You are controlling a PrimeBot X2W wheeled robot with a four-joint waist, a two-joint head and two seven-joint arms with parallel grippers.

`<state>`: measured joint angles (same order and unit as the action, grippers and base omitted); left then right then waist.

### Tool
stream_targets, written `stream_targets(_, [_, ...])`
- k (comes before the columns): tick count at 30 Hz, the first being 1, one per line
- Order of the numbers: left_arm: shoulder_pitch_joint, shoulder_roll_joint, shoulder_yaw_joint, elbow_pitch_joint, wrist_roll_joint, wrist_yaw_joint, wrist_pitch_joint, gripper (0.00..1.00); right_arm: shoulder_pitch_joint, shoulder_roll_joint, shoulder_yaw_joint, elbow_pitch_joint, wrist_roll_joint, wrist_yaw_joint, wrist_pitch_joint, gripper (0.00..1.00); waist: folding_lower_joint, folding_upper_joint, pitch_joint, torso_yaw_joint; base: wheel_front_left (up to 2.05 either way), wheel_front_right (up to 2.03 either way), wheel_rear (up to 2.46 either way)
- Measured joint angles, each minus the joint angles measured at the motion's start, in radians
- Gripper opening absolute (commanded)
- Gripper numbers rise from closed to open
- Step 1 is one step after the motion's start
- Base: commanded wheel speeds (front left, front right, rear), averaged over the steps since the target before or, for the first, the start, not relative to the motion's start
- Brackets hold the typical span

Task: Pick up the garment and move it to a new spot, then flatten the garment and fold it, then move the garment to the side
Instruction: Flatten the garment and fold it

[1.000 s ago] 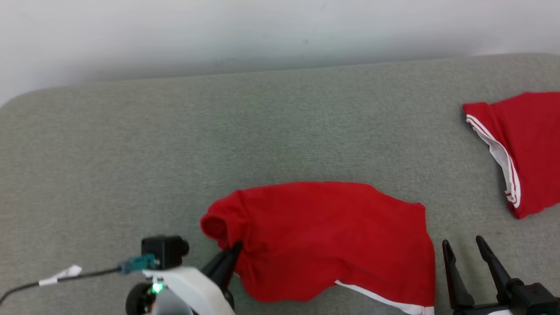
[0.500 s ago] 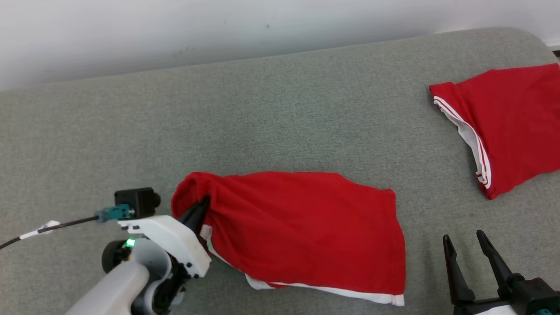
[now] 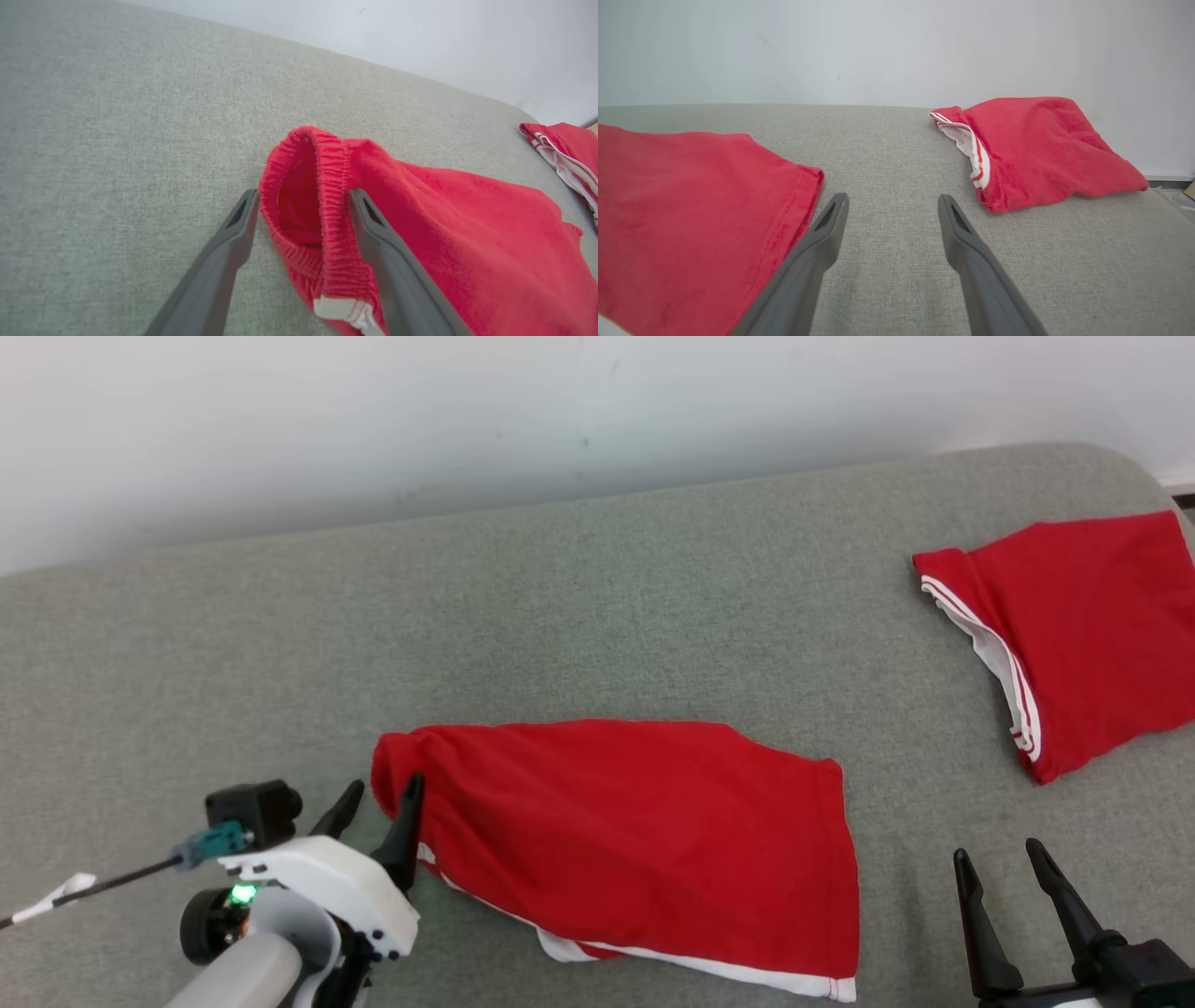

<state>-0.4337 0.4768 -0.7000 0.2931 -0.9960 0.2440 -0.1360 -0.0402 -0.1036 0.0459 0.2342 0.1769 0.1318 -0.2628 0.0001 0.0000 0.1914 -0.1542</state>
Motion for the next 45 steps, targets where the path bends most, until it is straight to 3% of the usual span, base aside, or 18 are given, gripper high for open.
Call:
stream_targets(5, [0.048,0.015,0.014,-0.060,0.010,0.013,-0.055,1.00,0.006,-0.002,-0.004,-0.007,-0.001,0.000,0.000,1.00,0.0000,0.0000,-0.026,0.013,0.00,0.00,0.00])
stream_targets(13, [0.183,0.053,0.072,-0.188,0.068,0.075,-0.120,1.00,0.043,-0.006,-0.016,-0.012,-0.002,0.000,0.000,1.00,-0.0001,0.0000,-0.083,0.031,0.00,0.00,0.00])
stream_targets(20, [0.270,0.029,0.132,-0.246,0.207,0.105,-0.126,1.00,0.074,-0.005,-0.037,-0.022,-0.002,0.000,0.000,1.00,-0.0001,0.0000,-0.121,0.042,0.00,0.00,0.00])
stream_targets(22, [0.330,-0.007,0.168,-0.269,0.328,0.104,-0.127,1.00,0.091,-0.003,-0.048,-0.036,-0.002,0.000,0.000,1.00,-0.0001,0.0000,-0.143,0.047,0.00,0.00,0.00])
stream_targets(28, [0.462,-0.136,0.282,-0.277,0.526,0.050,-0.127,1.00,0.139,0.012,-0.061,-0.049,-0.009,0.000,-0.001,1.00,-0.0001,0.0000,-0.187,0.063,0.00,0.00,0.00])
stream_targets(34, [0.550,-0.263,0.437,-0.248,0.656,-0.048,-0.128,1.00,0.144,0.021,-0.023,-0.043,-0.017,0.000,-0.001,1.00,-0.0001,0.0000,-0.213,0.084,0.00,0.00,0.00])
stream_targets(39, [0.577,-0.325,0.531,-0.208,0.729,-0.145,-0.128,1.00,0.142,0.029,-0.002,-0.035,-0.017,0.000,-0.001,1.00,-0.0001,0.0000,-0.227,0.098,0.00,0.00,0.00])
stream_targets(45, [0.577,-0.375,0.604,-0.184,0.789,-0.226,-0.128,1.00,0.134,0.031,0.013,-0.029,-0.016,0.000,-0.001,1.00,-0.0001,0.0000,-0.226,0.106,0.00,0.00,0.00])
